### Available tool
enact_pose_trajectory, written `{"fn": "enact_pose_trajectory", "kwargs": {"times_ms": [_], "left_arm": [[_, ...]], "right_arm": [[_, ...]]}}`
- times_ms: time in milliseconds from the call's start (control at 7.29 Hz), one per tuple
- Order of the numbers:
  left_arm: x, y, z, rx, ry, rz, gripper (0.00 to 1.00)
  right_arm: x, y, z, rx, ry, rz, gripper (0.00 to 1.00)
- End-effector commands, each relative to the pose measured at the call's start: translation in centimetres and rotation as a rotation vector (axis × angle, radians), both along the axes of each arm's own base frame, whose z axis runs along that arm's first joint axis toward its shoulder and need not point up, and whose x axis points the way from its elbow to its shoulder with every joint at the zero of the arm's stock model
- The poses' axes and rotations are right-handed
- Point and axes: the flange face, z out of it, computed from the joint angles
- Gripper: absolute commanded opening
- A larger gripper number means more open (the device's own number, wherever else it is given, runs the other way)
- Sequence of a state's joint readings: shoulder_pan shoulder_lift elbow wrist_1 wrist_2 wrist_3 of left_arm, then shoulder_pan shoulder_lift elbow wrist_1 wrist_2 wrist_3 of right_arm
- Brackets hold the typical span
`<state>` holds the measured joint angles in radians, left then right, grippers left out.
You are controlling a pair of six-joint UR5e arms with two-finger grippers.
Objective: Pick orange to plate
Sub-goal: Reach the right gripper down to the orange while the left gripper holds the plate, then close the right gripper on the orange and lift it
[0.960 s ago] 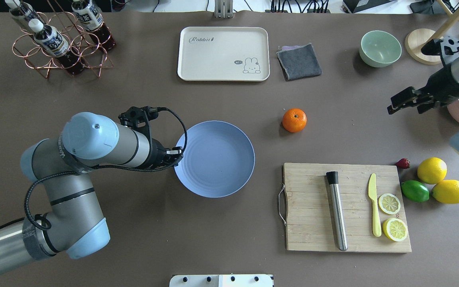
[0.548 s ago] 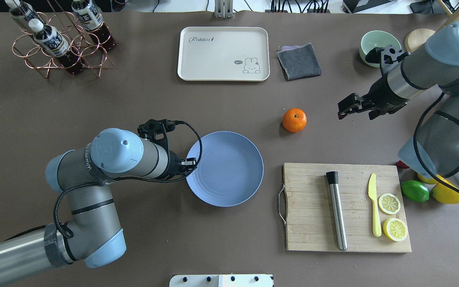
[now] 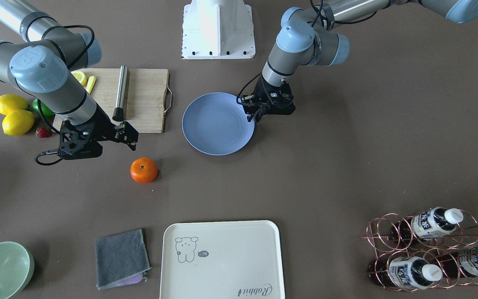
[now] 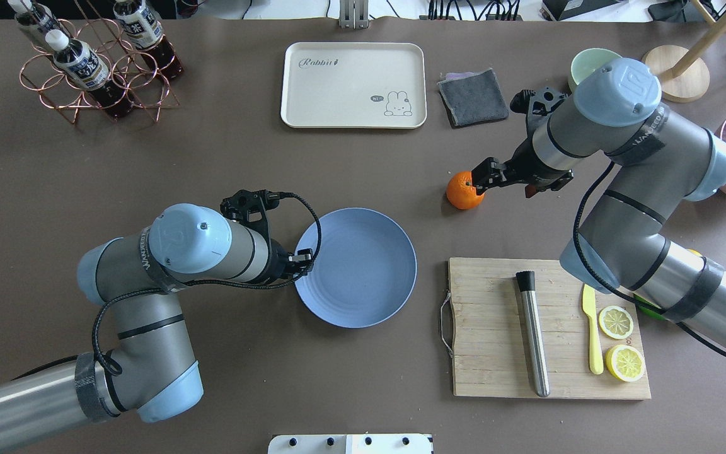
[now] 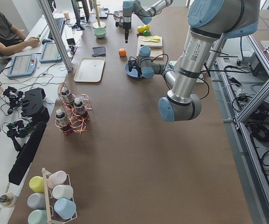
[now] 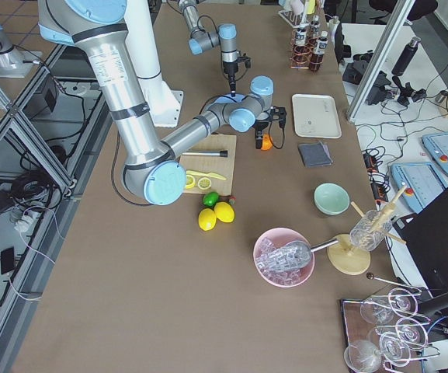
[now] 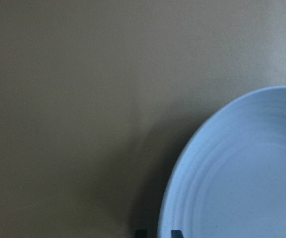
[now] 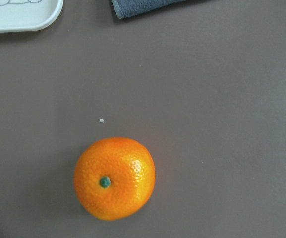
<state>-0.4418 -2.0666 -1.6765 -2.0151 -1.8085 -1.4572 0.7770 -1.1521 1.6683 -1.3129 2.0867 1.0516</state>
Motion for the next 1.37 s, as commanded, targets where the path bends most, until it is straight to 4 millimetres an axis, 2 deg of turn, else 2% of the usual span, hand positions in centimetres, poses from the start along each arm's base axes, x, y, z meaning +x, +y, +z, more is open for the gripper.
{"fn": "enact_pose_trajectory", "kwargs": {"times_ms": [0,137,274,411,548,685,823,960,1097,1234], "left_arm": [[0.0,0.0,-0.1,-0.002,0.001,-0.003,0.79],[0.0,0.0,-0.1,-0.003,0.001,-0.004,0.83],[0.0,-0.1,-0.1,-0.003,0.001,-0.005,0.84],[-0.1,-0.1,0.0,-0.004,-0.001,-0.005,0.86],[-0.2,-0.3,0.0,-0.005,0.000,-0.009,0.87],[-0.4,-0.6,0.0,-0.005,0.000,-0.015,0.87],[-0.6,-1.0,0.1,-0.007,-0.003,-0.021,0.87],[-1.0,-1.3,0.1,-0.007,-0.002,-0.030,0.87],[-1.2,-1.7,0.1,-0.007,-0.001,-0.036,0.87],[-2.4,-2.7,-0.4,-0.004,0.009,-0.056,0.87]], "right_arm": [[-2.9,-1.7,-1.2,-0.010,0.014,0.010,1.00],[-4.3,-2.1,-0.6,-0.006,0.040,0.014,1.00],[-5.0,-2.0,-0.3,0.000,0.051,0.013,1.00],[-6.0,-2.6,-1.1,0.003,0.054,0.013,0.99],[-7.9,-3.4,-0.7,0.011,0.086,0.022,0.98],[-8.0,-3.4,-0.3,0.020,0.098,0.022,0.94],[-7.8,-3.3,0.2,0.019,0.103,0.020,0.84],[-7.9,-3.4,-0.1,0.018,0.100,0.022,0.44],[-7.6,-3.5,-0.8,0.017,0.090,0.028,0.00],[-7.3,-3.7,-1.5,0.017,0.080,0.032,0.00]]}}
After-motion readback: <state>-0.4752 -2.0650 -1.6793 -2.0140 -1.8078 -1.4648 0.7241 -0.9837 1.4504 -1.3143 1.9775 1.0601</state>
